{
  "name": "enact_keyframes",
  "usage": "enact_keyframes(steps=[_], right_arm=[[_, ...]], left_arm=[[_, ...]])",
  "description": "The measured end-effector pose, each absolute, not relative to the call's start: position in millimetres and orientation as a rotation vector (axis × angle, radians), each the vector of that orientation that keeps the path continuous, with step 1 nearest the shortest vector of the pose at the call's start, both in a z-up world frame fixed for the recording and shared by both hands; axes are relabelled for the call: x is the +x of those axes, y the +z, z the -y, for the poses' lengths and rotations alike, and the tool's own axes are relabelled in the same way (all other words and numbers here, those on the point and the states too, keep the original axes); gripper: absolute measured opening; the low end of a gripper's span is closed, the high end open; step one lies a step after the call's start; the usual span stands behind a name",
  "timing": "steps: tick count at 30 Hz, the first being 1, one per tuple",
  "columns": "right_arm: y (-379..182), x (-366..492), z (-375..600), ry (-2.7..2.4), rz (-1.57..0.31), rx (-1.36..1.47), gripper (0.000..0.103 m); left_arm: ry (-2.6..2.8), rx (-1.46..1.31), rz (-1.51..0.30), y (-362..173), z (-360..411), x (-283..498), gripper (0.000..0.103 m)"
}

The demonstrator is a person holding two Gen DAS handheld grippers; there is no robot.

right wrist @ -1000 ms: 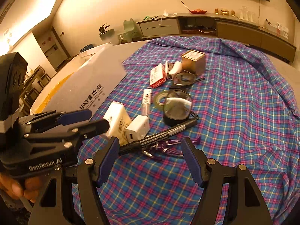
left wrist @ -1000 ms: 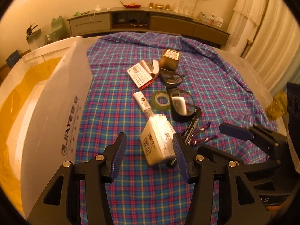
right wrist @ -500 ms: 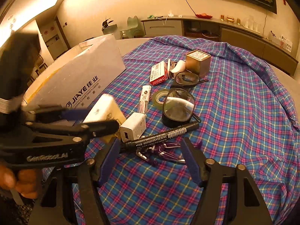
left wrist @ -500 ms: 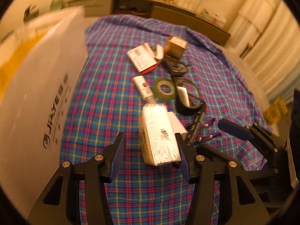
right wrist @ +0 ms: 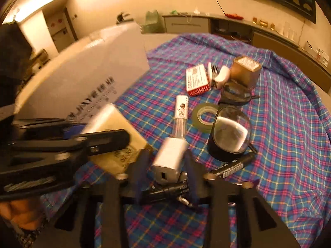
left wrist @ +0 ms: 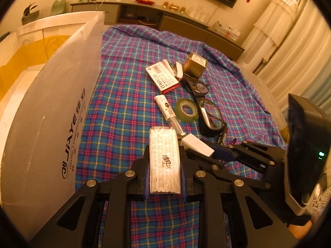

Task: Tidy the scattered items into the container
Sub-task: 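Grasp the white boxed package with the left tool while the right tool grasps the white charger plug, then carry both items over the white box and open both tools to drop them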

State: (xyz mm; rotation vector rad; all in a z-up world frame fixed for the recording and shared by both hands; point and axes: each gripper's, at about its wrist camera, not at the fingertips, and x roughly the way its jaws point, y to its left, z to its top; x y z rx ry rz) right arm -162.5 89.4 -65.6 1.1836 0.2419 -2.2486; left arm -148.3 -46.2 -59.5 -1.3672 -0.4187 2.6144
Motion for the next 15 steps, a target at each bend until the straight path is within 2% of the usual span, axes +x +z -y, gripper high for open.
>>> enact_keyframes(steps=[15], right_arm=[[-20.2,-149.1,-120.0,-2.315,0.074,1.117,0.023]], left_arm=[[2.681,-1.207,0.381,-16.5,44.9,-127.6,0.024]])
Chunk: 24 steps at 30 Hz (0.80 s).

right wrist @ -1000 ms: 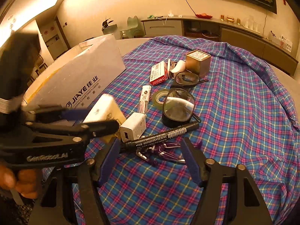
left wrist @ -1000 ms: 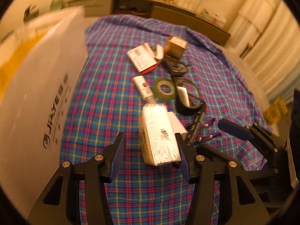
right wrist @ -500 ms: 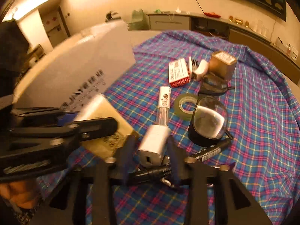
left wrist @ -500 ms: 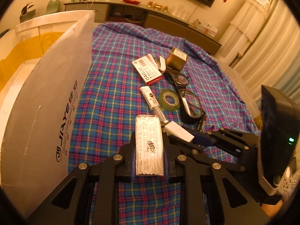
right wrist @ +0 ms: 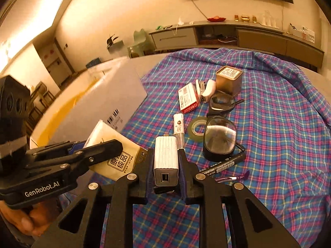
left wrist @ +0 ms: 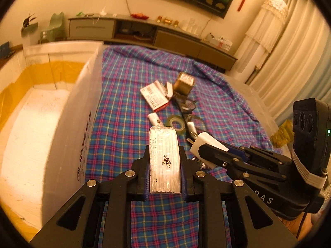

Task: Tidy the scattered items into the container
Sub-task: 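Carry both items over the white box and open both tools to drop them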

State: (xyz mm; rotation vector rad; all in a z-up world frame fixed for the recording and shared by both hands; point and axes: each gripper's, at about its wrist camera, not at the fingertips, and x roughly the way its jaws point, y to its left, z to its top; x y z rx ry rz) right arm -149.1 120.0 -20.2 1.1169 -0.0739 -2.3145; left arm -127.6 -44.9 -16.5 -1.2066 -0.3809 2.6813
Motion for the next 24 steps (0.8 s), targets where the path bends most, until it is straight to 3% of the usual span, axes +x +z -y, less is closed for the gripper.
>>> enact_keyframes(steps=[8,24], right_arm=[[13.1,-125.0,-117.9,-2.311,0.101,1.047,0.023],[63.6,-86.9,-30.7,-2.17,-0.052,0.898,0.023]], left_arm=[[2.722,-1.1,0.355,16.7,55.6,-95.6,0.024],[2.824,-0.97,0.479,70.4,146.1,-56.2,0.024]])
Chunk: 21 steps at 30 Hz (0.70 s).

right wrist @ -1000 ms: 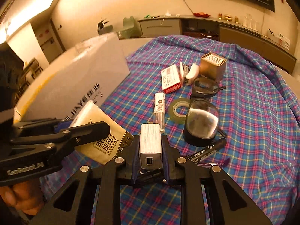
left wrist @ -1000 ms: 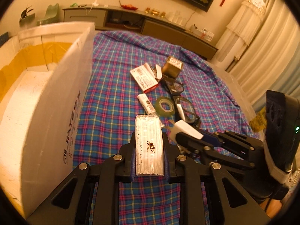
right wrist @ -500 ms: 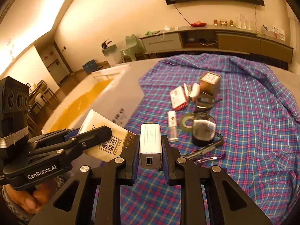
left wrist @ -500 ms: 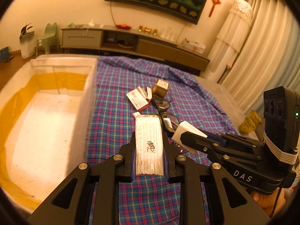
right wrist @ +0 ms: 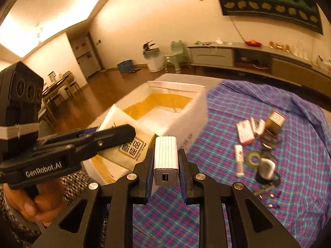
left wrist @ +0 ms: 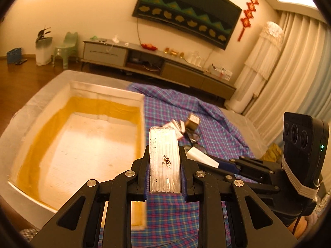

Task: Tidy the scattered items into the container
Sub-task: 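Carry both items over the white box and open both tools to drop them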

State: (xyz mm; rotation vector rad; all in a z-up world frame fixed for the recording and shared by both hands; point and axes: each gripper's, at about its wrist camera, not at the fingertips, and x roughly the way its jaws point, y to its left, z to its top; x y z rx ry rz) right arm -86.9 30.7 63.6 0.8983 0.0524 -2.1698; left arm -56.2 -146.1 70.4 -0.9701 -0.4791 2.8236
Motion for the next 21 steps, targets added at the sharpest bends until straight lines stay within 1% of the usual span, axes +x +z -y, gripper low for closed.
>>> enact_keyframes(steps=[11,21], right_arm=[[70.2,-94.1,29.7,-2.063,-0.13,0.902,0.023],[63.3,-135.6,71.7,-2.009,-0.181,0.97,0.023]], left_arm=[[2.857,-1.059,0.524,62.1,206.5,-65.8,0.024],[2.853,-1.166,0.547,53.4,241.0,-99.9,0.024]])
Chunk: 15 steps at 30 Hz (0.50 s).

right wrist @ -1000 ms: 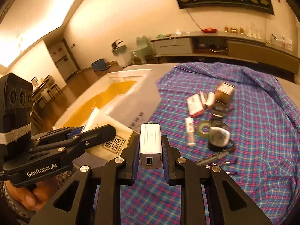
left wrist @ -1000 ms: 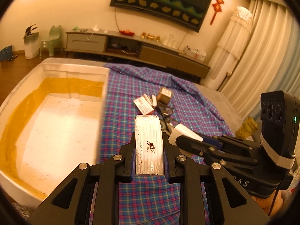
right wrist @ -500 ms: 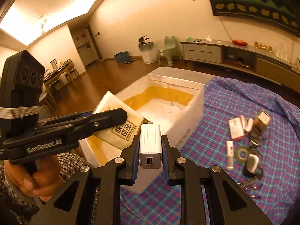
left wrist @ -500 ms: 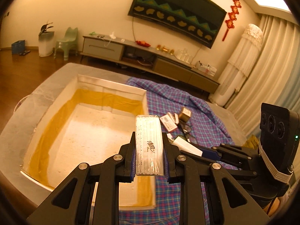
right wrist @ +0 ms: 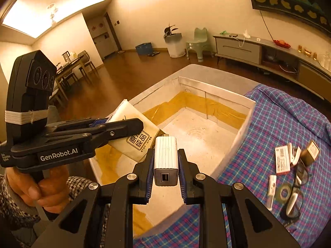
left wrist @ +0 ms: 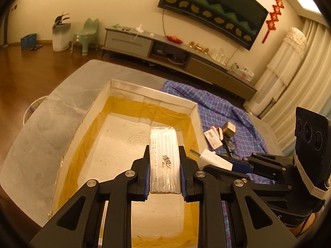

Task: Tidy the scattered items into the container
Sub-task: 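Carry both items over the white box and open both tools to drop them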

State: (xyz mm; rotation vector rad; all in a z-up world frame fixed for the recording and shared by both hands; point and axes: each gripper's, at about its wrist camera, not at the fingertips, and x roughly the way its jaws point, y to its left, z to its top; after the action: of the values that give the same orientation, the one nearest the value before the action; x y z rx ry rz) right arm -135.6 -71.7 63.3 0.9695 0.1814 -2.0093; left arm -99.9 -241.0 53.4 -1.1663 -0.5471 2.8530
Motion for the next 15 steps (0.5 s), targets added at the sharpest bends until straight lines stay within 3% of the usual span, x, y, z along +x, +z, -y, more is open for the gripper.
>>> enact_keyframes(steps=[15], right_arm=[[26.7,-213.1,127.1,-1.974,-0.39,1.127,0.023]], left_arm=[[2.752,-1.503,0.541,-0.8,270.2,-187.6,0.024]])
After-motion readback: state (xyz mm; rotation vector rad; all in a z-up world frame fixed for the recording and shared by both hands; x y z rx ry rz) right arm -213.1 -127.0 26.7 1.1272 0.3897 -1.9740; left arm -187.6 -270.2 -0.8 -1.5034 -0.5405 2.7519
